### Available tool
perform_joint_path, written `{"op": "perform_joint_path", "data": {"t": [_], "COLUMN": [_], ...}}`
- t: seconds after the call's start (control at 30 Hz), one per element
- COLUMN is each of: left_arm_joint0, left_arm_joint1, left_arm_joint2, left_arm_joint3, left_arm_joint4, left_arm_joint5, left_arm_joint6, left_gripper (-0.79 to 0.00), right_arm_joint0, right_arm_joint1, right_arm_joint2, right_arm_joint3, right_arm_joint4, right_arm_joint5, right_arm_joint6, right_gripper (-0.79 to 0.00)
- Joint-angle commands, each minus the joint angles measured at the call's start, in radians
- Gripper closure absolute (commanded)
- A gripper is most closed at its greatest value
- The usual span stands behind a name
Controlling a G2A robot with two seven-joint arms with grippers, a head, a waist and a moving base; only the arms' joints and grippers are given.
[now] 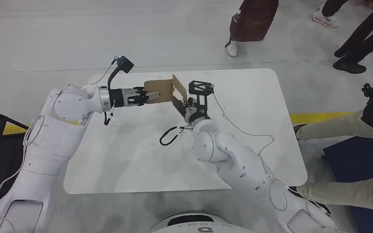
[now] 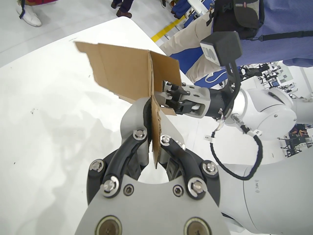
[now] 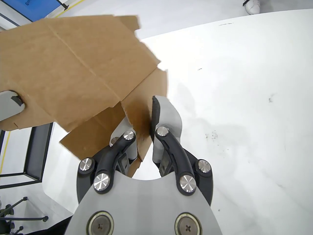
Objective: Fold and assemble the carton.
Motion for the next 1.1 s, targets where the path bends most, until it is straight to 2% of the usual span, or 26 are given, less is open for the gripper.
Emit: {"op": "perform_joint_path", "data": {"t": [0.0,0.57,1.07], "left_arm_joint0": [-0.002,-0.038,-0.037], "left_arm_joint1": [0.000,-0.004,-0.001], "left_arm_joint2": [0.003,0.055,0.054], "left_arm_joint3": [0.004,0.040,0.037], "left_arm_joint4": [0.000,0.003,0.006], "left_arm_joint5": [-0.001,-0.014,-0.014], "left_arm_joint6": [-0.010,-0.075,-0.060], "left_gripper": [0.000,0.000,0.000], "right_arm_joint0": [-0.008,-0.048,-0.055], "right_arm_joint1": [0.000,-0.013,-0.028], "right_arm_joint2": [0.016,0.098,0.081], "right_arm_joint3": [-0.006,-0.060,-0.039], "right_arm_joint4": [-0.006,-0.018,-0.080], "right_arm_joint5": [0.009,0.032,0.016], "right_arm_joint6": [0.000,-0.027,0.016], "right_gripper": [0.000,0.000,0.000]}}
